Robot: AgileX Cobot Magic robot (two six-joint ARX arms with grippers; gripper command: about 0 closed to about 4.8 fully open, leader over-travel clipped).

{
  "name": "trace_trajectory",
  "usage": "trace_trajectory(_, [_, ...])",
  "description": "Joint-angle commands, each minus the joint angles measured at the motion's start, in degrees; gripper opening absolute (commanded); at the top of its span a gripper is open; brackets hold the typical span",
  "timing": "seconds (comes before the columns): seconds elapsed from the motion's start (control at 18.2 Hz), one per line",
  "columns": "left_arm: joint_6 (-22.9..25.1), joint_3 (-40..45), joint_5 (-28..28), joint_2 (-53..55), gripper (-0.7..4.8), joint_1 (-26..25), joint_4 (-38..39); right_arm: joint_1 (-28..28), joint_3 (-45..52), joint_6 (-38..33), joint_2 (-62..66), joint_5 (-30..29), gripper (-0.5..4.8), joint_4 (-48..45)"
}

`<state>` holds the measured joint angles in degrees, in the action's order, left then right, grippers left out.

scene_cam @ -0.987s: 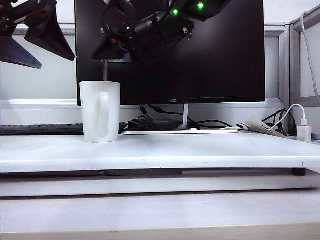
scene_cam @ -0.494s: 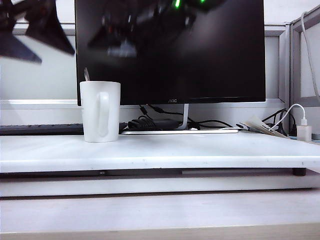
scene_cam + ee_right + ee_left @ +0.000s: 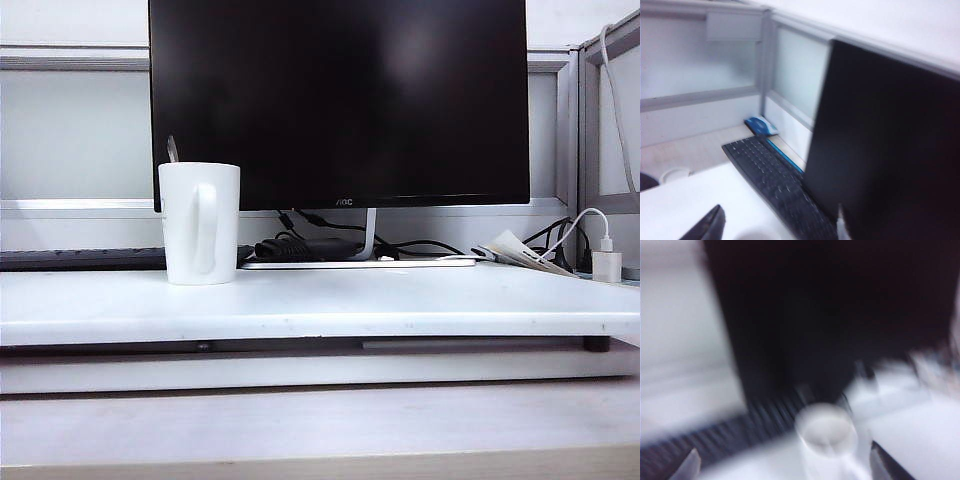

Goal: Pick up a spoon and stir the liquid in the cup.

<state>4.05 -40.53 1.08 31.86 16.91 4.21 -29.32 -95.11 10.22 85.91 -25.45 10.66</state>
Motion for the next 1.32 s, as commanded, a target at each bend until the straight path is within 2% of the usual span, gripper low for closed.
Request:
trace_trajectory(0.05, [-0.04, -0.17, -1.11, -13.75, 4.79, 0.04, 5.4, 1.88, -0.09, 2.19, -11.32, 0.35, 2.61, 11.15])
trace_trajectory(0.27, [0.5, -0.22, -2.47, -31.95, 4.79, 0.04, 12.85, 2.05, -0.09, 4.22, -31.8, 12.74, 2.67, 29.16])
trace_trajectory(0.33, [0.0, -2.19, -2.14, -31.39, 4.79, 0.0, 18.23, 2.1, -0.02, 4.22, -38.64, 17.84, 2.85, 35.5])
trace_trajectory(0.44, [-0.13, -2.47, 0.94, -31.34, 4.79, 0.04, 21.94, 1.97, 0.35, 3.48, -46.97, 21.94, 2.85, 42.6])
trace_trajectory(0.55, [-4.35, -2.32, 2.12, -31.3, 4.79, 0.07, 26.75, 2.1, 2.29, 2.67, -55.58, 25.27, 2.84, 49.27])
trace_trajectory(0.71, [-11.39, 1.4, 2.27, -31.26, 4.79, 0.07, 31.89, 2.03, 11.76, -2.49, -66.86, 25.99, 2.84, 51.43])
trace_trajectory(0.82, [-13.18, 6.16, 3.76, -31.28, 4.79, 0.07, 31.58, 2.14, 23.04, -4.79, -74.55, 25.81, 2.84, 49.05])
trace_trajectory(0.93, [-14.45, 12.83, 7.08, -31.34, 4.79, 0.07, 27.56, 2.51, 39.78, -10.6, -82.31, 23.85, 2.84, 41.35])
trace_trajectory(0.99, [-15.8, 16.7, 7.96, -31.34, 4.79, 0.07, 23.43, 2.49, 49.16, -12.52, -85.31, 23.58, 2.84, 34.34])
trace_trajectory(1.15, [-18.45, 24.2, 7.93, -31.36, 4.79, 0.07, 15.58, 2.51, 66.45, -16.66, -84.26, 19.08, 2.83, 14.93])
trace_trajectory(1.21, [-19.34, 27.65, 7.74, -31.1, 4.79, 0.13, 13.25, 2.43, 76.06, -16.68, -82.47, 16.44, 2.83, 0.52])
trace_trajectory(1.26, [-19.32, 29.55, 7.72, -31.08, 4.79, 0.13, 13.22, 2.38, 82.07, -16.68, -81.31, 15.3, 2.66, -8.13])
trace_trajectory(1.32, [-19.3, 30.51, 7.69, -31.08, 4.69, 0.13, 13.25, 2.4, 84.83, -16.68, -80.94, 15.19, 2.38, -11.32])
